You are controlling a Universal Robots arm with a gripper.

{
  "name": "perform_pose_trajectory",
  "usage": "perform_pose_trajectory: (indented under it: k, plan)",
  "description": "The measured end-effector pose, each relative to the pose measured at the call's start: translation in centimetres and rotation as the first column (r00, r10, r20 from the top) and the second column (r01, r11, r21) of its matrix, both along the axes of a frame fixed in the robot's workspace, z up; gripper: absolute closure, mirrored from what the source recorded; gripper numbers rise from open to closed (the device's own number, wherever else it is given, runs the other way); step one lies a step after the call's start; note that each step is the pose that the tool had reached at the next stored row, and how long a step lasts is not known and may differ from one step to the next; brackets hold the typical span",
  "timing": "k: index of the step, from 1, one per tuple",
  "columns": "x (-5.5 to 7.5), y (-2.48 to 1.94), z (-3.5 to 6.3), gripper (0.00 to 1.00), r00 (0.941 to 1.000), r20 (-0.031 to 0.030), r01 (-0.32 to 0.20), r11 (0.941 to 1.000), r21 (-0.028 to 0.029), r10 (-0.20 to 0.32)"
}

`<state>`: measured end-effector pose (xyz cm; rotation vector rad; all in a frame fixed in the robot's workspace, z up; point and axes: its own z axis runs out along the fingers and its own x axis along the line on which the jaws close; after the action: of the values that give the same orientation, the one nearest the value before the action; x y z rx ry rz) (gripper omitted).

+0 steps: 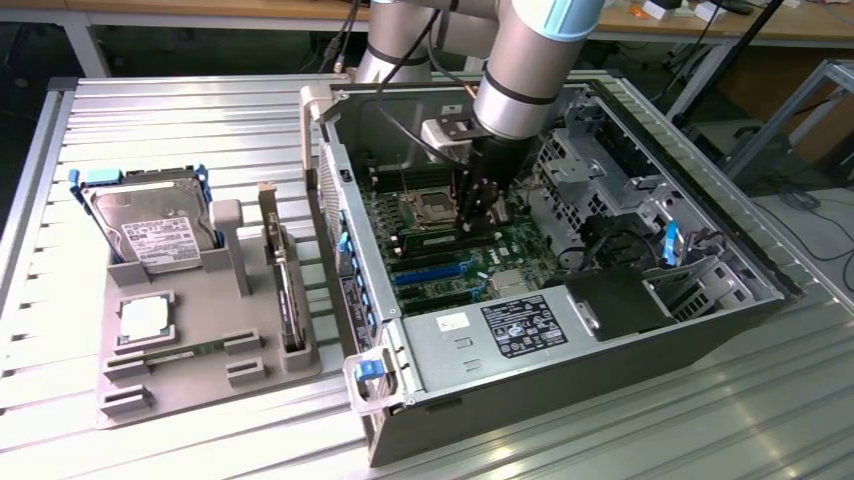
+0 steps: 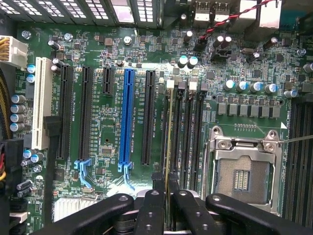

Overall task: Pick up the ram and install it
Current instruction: 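Insert the ram into the slot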

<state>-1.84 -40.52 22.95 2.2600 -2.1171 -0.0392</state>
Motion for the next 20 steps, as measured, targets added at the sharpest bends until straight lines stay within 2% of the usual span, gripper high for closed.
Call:
perform_pose_trajectory:
  k: [16, 18, 20]
  plan:
    - [0.0, 0.0, -0.29, 0.85, 1.0, 0.0, 0.0, 1.0, -0.0006, 0.0]
    - [0.0, 0.0, -0.29, 0.73, 1.0, 0.0, 0.0, 1.0, -0.0006, 0.0]
    - [0.0, 0.0, -0.29, 0.73, 1.0, 0.0, 0.0, 1.0, -0.0006, 0.0]
